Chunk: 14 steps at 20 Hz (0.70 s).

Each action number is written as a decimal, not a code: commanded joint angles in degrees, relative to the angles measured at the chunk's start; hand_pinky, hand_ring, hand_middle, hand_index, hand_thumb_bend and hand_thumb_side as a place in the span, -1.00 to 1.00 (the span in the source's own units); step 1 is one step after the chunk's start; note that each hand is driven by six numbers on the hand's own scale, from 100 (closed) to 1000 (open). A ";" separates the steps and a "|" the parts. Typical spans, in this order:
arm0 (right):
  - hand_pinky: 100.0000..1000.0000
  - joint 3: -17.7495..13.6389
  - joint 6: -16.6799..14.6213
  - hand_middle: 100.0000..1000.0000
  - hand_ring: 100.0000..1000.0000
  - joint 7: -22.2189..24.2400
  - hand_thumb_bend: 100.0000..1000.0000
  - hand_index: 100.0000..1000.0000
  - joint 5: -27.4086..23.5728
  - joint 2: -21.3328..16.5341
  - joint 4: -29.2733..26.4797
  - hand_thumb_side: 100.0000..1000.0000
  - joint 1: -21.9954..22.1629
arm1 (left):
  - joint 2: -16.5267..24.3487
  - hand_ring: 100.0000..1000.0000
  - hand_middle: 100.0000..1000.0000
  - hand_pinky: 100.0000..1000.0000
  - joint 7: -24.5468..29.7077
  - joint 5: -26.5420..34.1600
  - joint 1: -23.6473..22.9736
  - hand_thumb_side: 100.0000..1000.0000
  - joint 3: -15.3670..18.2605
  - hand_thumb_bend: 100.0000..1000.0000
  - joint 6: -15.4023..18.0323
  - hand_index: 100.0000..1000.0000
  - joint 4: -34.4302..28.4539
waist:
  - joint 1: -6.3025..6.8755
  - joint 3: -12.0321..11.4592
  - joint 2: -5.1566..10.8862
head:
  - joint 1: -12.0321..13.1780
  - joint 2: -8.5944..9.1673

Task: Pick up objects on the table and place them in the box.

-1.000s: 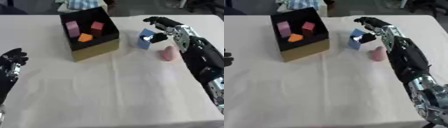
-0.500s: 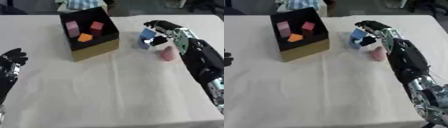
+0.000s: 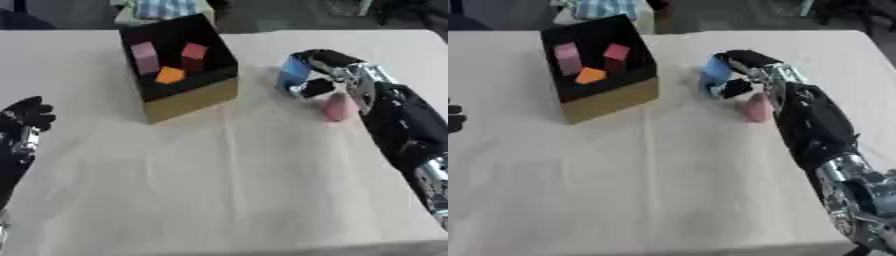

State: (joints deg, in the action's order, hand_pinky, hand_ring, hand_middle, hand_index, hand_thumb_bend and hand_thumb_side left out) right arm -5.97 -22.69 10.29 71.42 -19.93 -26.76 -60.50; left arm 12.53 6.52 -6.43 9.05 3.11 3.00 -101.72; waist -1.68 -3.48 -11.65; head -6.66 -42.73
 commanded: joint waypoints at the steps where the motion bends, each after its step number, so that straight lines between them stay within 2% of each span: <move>1: 0.50 -0.31 0.00 0.29 0.60 -1.72 -0.87 0.85 0.60 -1.93 -0.62 -0.22 -0.63 | 0.80 0.46 0.37 0.58 0.04 -0.03 0.58 0.23 0.46 -1.00 0.01 0.68 -0.84 | 0.41 0.10 1.08 | -0.16 0.16; 3: 0.47 -0.39 -0.76 0.09 0.55 -3.75 -0.96 0.77 0.08 -1.87 -1.73 -0.40 -0.65 | 0.80 0.46 0.37 0.58 0.05 -0.03 0.58 0.23 0.46 -1.00 0.01 0.68 -0.83 | 0.44 0.13 1.08 | -0.16 0.17; 6: 0.45 -0.43 -2.49 -0.01 0.50 -6.33 -1.00 0.71 -1.86 -1.79 -3.85 -0.59 -0.89 | 0.81 0.46 0.37 0.58 0.00 -0.03 0.59 0.23 0.50 -1.00 0.02 0.68 -0.83 | 0.48 0.20 1.09 | -0.15 0.16; 11: 0.45 0.29 -6.52 -0.06 0.48 -6.61 -1.00 0.66 -8.29 -1.46 -9.89 -0.84 -2.12 | 0.80 0.46 0.37 0.58 0.01 -0.02 0.53 0.24 0.51 -1.00 0.03 0.68 -0.83 | 0.47 0.29 1.14 | -0.26 0.08; 14: 0.46 1.13 -8.26 -0.06 0.49 -4.54 -1.00 0.67 -12.83 -0.79 -13.76 -0.88 -3.39 | 0.78 0.46 0.37 0.58 0.02 -0.04 0.48 0.24 0.49 -1.00 0.02 0.68 -0.82 | 0.38 0.15 1.20 | -0.42 0.17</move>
State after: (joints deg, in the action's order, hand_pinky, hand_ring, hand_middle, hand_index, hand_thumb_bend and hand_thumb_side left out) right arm -5.10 -30.17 5.21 60.59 -19.88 -37.86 -62.27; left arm 12.52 6.52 -6.43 9.06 3.12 3.00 -101.72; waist -1.68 -3.29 -11.65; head -6.91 -42.73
